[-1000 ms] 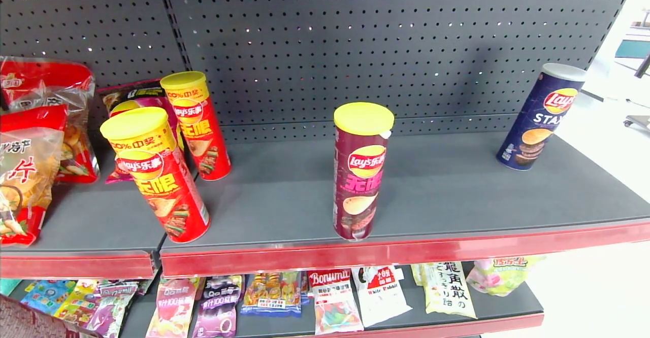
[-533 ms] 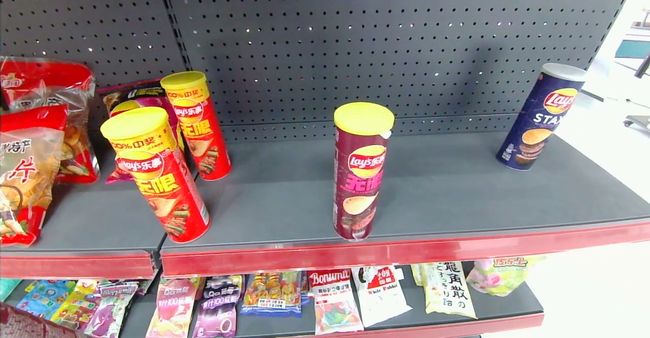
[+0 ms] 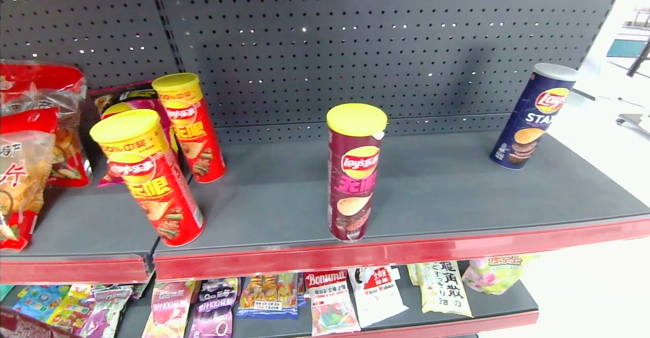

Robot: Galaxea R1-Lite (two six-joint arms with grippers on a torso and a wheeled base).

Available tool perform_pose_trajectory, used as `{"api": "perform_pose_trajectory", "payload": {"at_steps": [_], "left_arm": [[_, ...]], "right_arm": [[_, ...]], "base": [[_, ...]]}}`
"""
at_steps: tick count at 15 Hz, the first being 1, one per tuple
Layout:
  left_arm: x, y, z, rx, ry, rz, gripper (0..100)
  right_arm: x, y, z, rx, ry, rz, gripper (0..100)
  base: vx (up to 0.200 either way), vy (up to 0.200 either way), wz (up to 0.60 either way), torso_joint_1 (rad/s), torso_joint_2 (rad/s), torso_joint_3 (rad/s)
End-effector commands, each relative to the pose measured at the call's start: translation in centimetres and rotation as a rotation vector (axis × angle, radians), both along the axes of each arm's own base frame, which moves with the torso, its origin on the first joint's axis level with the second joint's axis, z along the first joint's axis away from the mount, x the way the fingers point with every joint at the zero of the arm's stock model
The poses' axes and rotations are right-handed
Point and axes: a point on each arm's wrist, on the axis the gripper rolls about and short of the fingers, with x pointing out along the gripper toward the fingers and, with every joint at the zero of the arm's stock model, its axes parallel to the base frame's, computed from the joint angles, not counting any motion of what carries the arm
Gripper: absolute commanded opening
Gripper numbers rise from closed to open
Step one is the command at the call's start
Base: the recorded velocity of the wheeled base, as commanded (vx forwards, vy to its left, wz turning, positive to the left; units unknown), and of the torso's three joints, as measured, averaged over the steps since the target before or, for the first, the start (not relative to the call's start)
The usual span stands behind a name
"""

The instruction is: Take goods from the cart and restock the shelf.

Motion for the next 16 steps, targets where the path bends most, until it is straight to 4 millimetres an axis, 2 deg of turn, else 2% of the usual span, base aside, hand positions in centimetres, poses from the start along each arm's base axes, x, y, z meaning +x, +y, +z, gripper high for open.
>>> {"api": "perform_pose_trajectory", "payload": {"at_steps": [1, 5, 9, 11, 16], "left_arm": [[0.2, 0.0, 0.1, -0.001, 0.008, -0.004, 0], [0.2, 0.0, 0.2, -0.001, 0.003, -0.007, 0], [1.2, 0.0, 1.0, -0.008, 0.026, -0.042, 0], [2.8, 0.0, 1.7, -0.011, 0.023, -0.080, 0], [6.7, 0.0, 3.6, -0.017, 0.007, -0.140, 0]], "right_arm": [[0.0, 0.0, 0.0, 0.000, 0.004, 0.000, 100], [0.0, 0.0, 0.0, 0.000, 0.004, 0.001, 100], [-0.1, 0.0, 0.0, 0.001, -0.010, 0.029, 100], [-0.5, -0.1, -0.1, -0.002, -0.067, 0.055, 100], [-0.6, -0.1, -0.1, -0.002, -0.071, 0.055, 100]], "base": [[0.000, 0.000, -0.60, 0.002, 0.00, 0.007], [0.000, 0.000, 0.00, 0.000, 0.00, 0.000], [0.000, 0.000, 0.00, 0.000, 0.00, 0.000], [0.000, 0.000, 0.00, 0.000, 0.00, 0.000], [0.000, 0.000, 0.00, 0.000, 0.00, 0.000]]}}
